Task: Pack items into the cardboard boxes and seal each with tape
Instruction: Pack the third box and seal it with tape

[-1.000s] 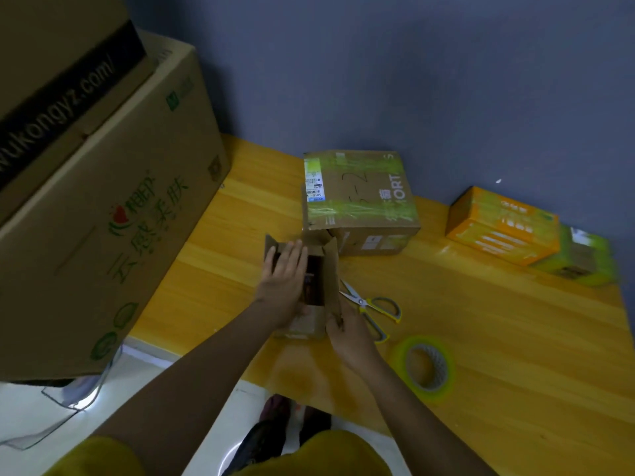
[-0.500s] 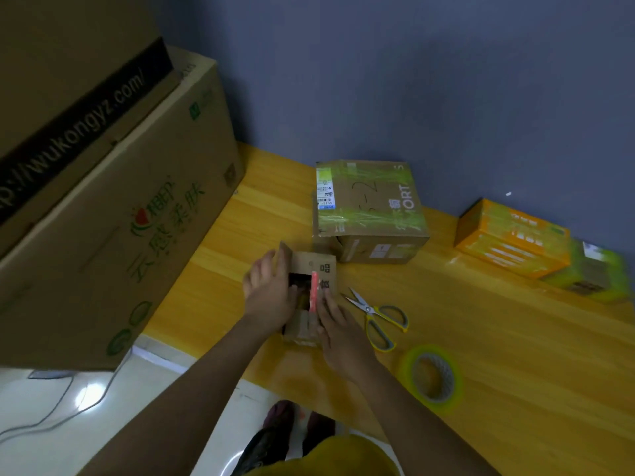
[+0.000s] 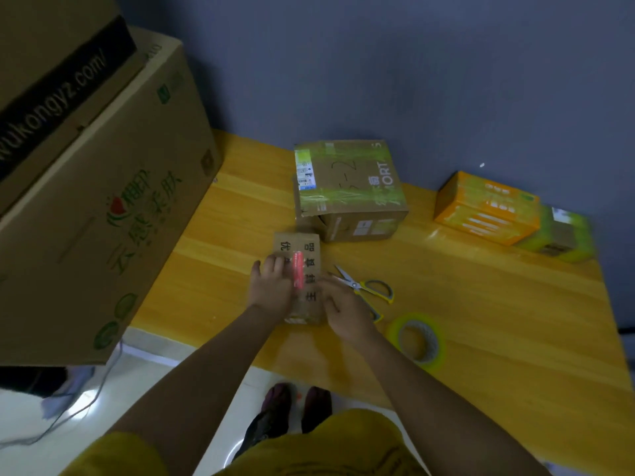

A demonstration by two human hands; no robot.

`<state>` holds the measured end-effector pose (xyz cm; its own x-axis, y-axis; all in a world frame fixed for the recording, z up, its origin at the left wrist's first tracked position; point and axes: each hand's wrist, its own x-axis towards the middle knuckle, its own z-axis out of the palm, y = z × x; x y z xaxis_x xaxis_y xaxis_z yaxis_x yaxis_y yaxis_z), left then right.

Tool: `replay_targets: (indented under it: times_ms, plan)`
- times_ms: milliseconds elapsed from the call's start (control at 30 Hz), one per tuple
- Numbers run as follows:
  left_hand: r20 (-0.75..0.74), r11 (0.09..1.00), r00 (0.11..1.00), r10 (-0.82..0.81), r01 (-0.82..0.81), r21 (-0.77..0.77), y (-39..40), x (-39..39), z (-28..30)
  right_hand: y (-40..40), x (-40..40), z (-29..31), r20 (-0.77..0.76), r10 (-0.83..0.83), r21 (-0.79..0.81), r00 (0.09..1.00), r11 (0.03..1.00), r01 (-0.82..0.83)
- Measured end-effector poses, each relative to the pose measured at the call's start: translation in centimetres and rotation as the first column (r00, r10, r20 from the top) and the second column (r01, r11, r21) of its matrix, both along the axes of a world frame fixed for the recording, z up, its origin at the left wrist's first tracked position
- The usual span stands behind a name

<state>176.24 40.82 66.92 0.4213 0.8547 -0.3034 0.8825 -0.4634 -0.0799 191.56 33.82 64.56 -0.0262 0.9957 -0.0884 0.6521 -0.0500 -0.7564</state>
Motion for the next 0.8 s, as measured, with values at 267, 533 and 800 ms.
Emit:
replay_targets:
  times_ms: [267,533,800]
  plan:
    - [0.249,0.976,0.949,0.192,-0.157,-0.152,0.0,0.3,1.0,-9.9,8.0,-3.4,0.316,-0.425,-0.056,0.848,0.884,0.464]
    - [0.297,0.983,0.937,0.185,-0.178,-0.051,-1.1,2.9,1.2,-11.8,8.3,-3.8,0.682,-0.083,-0.367,0.727,0.821,0.438]
    - [0.476,0.972,0.879,0.026,0.088,-0.217,-2.1,7.9,3.6,-10.4,7.8,-1.4,0.506,-0.421,-0.119,0.753,0.83,0.544]
